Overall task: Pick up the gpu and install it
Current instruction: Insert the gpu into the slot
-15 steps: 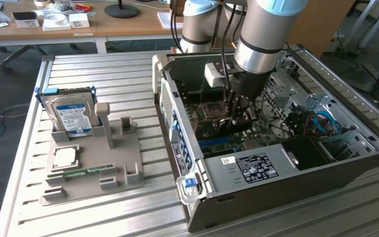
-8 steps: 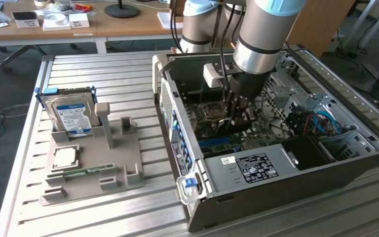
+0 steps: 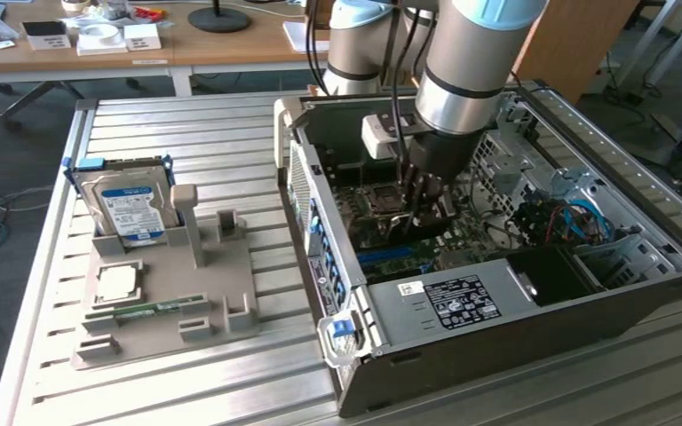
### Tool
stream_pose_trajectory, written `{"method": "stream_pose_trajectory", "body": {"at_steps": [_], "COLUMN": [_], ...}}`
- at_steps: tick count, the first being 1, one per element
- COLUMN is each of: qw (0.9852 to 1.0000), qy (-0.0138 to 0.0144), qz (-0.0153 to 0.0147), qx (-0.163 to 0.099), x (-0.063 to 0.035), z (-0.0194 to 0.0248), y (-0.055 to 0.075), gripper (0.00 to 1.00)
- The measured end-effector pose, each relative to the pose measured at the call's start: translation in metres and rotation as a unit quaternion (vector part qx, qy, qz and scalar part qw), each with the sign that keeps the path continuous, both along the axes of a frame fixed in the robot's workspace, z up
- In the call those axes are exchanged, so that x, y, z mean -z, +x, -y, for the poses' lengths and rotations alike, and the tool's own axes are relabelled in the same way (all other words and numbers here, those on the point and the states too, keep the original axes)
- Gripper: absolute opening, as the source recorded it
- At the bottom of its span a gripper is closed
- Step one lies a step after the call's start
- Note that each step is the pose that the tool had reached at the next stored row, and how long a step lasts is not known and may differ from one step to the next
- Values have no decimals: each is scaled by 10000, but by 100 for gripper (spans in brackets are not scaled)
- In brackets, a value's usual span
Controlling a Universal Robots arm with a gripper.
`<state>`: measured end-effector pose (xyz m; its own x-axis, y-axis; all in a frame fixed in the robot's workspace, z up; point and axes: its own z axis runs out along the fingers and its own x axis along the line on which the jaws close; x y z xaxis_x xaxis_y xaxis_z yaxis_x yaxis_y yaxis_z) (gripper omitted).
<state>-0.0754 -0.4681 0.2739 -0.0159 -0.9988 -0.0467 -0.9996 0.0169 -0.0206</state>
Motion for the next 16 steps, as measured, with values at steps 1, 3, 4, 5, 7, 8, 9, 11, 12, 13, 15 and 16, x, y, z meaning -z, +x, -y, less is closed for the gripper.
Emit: {"method": "stream_pose_trajectory", "body": {"at_steps": [1, 3, 4, 5, 7, 8, 9, 11, 12, 13, 15, 16], "qw": [10000, 10000, 10000, 10000, 10000, 10000, 10000, 9999, 9999, 9999, 9999, 9999], "qy": [-1, -2, -1, -1, -1, -1, -1, -2, -2, -1, 0, 0], "qz": [-1, -1, -1, 0, -1, 0, -1, -1, -1, -1, 0, 0], "qx": [3, 12, 19, 33, 63, 80, 96, 116, 116, 116, 118, 117], "x": [2, 7, 10, 13, 17, 19, 21, 22, 22, 22, 24, 26], "z": [0, 0, 0, 0, 0, 0, 0, 0, 0, 0, -1, -1], "y": [-7, -15, -15, -15, -17, -17, -17, -17, -18, -18, -26, -31], "gripper": [27, 27, 27, 27, 27, 27, 27, 27, 27, 27, 27, 27]}}
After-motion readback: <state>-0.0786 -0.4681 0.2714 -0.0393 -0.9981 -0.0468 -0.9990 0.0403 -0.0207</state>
